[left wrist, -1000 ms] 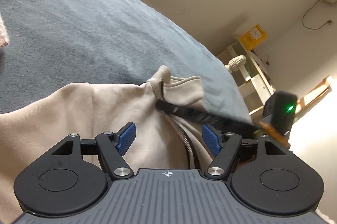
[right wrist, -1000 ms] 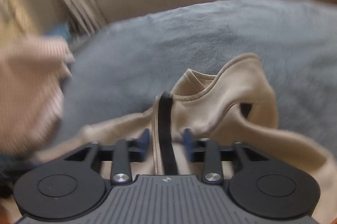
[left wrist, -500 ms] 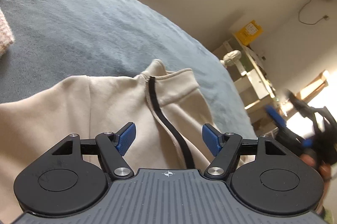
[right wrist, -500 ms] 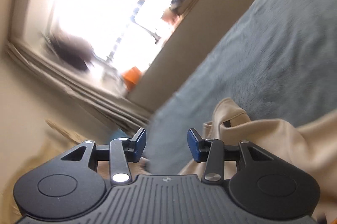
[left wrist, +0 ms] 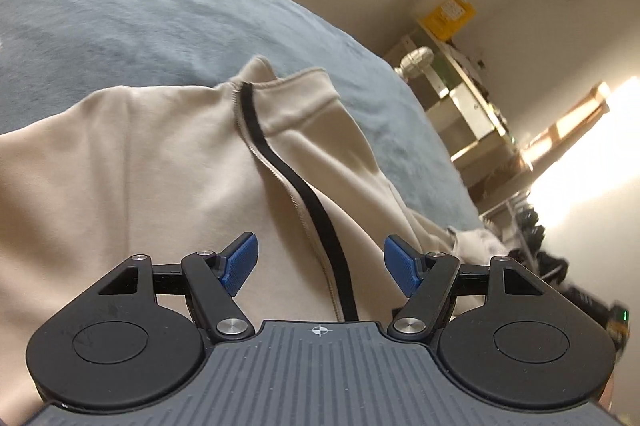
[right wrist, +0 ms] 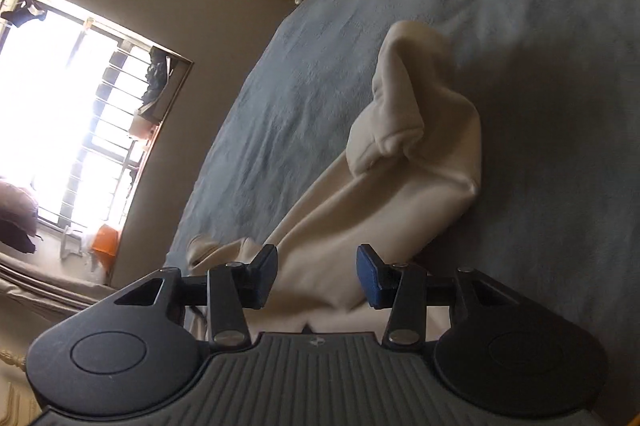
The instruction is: Fold clothes
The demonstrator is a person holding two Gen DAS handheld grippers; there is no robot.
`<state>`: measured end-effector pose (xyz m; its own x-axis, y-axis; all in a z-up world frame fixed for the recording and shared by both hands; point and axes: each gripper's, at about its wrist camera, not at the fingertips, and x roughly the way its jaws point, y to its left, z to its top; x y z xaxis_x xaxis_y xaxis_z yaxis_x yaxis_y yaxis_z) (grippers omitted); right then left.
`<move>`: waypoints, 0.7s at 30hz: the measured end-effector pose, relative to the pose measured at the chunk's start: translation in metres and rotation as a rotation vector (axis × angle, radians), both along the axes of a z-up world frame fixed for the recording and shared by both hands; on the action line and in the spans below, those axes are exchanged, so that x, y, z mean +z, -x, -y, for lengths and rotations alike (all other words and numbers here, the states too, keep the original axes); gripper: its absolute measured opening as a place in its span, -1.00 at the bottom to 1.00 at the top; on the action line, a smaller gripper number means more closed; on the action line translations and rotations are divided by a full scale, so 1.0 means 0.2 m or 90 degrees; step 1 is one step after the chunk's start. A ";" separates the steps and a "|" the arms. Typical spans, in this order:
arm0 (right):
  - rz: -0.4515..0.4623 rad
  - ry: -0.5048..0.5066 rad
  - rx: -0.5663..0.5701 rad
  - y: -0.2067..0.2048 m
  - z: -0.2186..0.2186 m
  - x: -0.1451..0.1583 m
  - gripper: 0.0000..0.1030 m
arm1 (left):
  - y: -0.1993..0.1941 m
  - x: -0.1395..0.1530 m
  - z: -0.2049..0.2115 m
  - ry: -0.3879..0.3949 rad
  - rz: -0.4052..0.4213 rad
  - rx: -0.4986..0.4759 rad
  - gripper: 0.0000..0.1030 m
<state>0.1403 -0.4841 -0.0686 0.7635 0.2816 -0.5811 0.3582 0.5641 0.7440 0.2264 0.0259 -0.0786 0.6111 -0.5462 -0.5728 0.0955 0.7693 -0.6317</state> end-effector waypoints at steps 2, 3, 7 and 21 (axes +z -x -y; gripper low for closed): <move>-0.003 0.049 0.031 -0.16 -0.05 0.02 -0.09 | -0.02 0.00 0.06 -0.008 0.002 -0.006 0.36; 0.001 0.108 0.076 -0.25 -0.10 0.05 -0.09 | -0.04 0.00 0.09 -0.015 0.002 -0.009 0.36; 0.026 0.401 0.260 -0.62 -0.37 0.11 -0.11 | -0.12 -0.03 0.22 -0.048 0.002 -0.016 0.36; 0.003 0.560 0.606 -1.07 -0.65 -0.15 -0.09 | -0.29 -0.21 0.37 -0.125 -0.023 0.006 0.32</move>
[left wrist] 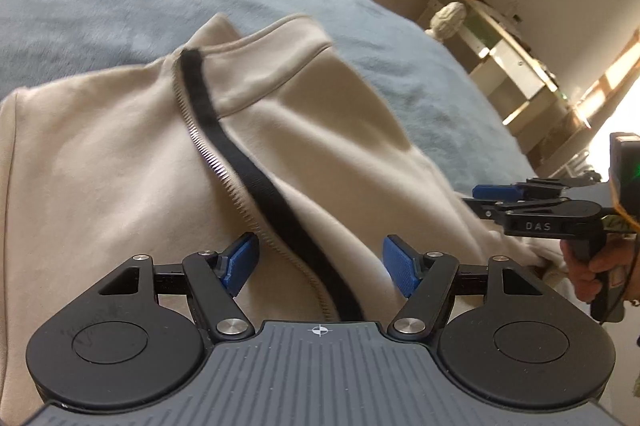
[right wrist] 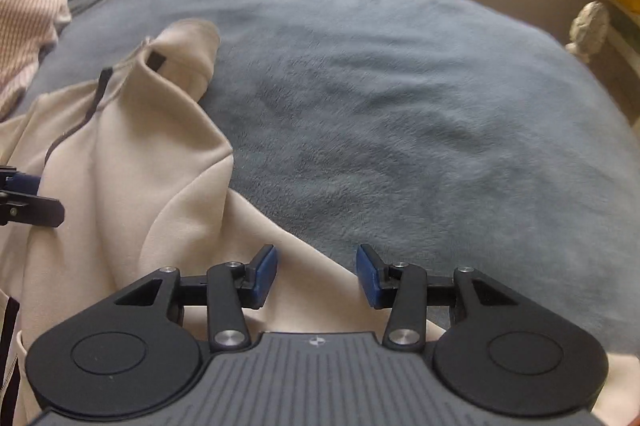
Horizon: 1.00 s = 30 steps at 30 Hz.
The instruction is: Fold clothes
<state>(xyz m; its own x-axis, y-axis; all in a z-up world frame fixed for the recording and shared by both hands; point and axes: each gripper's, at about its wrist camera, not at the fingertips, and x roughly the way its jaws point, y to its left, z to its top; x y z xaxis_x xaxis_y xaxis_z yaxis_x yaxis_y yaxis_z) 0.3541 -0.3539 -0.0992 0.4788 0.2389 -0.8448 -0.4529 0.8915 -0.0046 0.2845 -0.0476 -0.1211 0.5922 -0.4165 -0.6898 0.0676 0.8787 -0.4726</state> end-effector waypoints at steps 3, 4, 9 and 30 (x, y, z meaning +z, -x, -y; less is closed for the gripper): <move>-0.024 0.006 0.005 -0.04 -0.03 -0.05 -0.03 | 0.00 -0.02 -0.01 0.003 0.000 0.001 0.32; -0.030 0.006 0.005 -0.05 -0.04 -0.07 0.02 | 0.00 -0.02 -0.01 0.001 0.002 -0.001 0.32; -0.084 -0.006 0.033 -0.04 -0.04 -0.06 0.16 | 0.00 -0.02 -0.02 -0.001 0.009 -0.006 0.32; 0.231 0.216 -0.204 0.02 -0.07 0.17 -0.94 | -0.06 0.01 0.07 -0.035 0.056 0.013 0.33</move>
<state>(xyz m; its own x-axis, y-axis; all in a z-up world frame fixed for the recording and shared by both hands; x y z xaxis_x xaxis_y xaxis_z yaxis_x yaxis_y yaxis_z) 0.3510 -0.3405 -0.0660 0.7550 -0.2197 -0.6179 -0.0779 0.9055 -0.4172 0.2965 -0.0625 -0.1188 0.6595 -0.3667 -0.6562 0.0877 0.9045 -0.4173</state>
